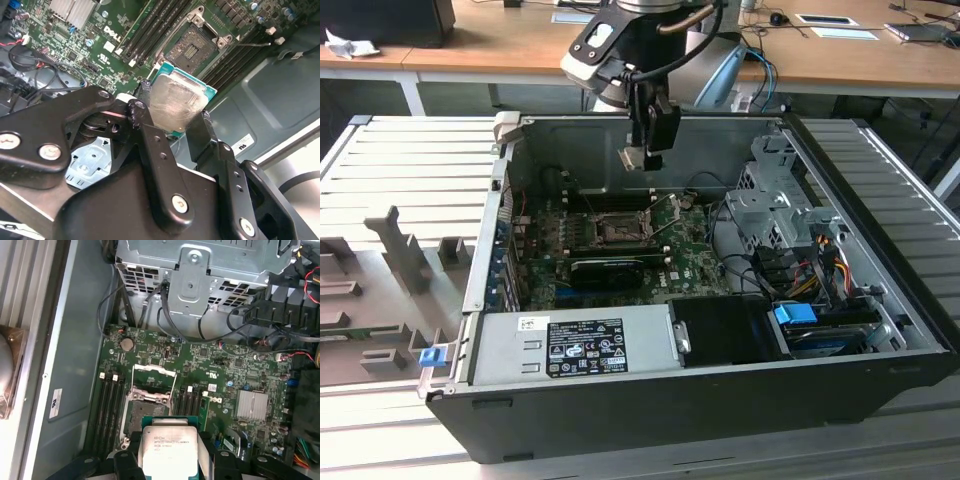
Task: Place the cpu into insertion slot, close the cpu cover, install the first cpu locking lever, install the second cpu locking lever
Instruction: 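Place the cpu into insertion slot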
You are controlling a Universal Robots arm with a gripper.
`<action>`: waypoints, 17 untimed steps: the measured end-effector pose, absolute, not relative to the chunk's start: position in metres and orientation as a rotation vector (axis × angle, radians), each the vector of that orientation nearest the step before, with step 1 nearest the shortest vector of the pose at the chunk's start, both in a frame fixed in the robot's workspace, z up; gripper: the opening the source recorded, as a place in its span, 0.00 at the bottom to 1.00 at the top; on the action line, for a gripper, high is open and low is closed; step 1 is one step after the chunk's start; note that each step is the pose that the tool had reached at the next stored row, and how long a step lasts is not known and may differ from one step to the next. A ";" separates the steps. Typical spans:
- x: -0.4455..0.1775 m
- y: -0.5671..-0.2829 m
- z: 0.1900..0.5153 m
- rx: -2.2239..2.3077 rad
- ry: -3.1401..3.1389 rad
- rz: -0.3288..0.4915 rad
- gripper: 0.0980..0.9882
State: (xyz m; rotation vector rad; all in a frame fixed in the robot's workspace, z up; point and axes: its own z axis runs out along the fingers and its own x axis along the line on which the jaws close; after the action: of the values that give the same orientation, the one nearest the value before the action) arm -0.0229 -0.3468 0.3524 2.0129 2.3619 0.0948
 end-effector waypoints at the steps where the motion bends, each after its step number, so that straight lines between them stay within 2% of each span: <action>1: -0.023 -0.347 0.351 2.015 2.360 0.095 0.48; 17: -0.023 -0.347 0.345 2.027 2.349 0.094 0.48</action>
State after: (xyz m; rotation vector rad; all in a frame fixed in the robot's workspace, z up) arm -0.0229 -0.3468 0.3449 2.0270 2.3494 0.0944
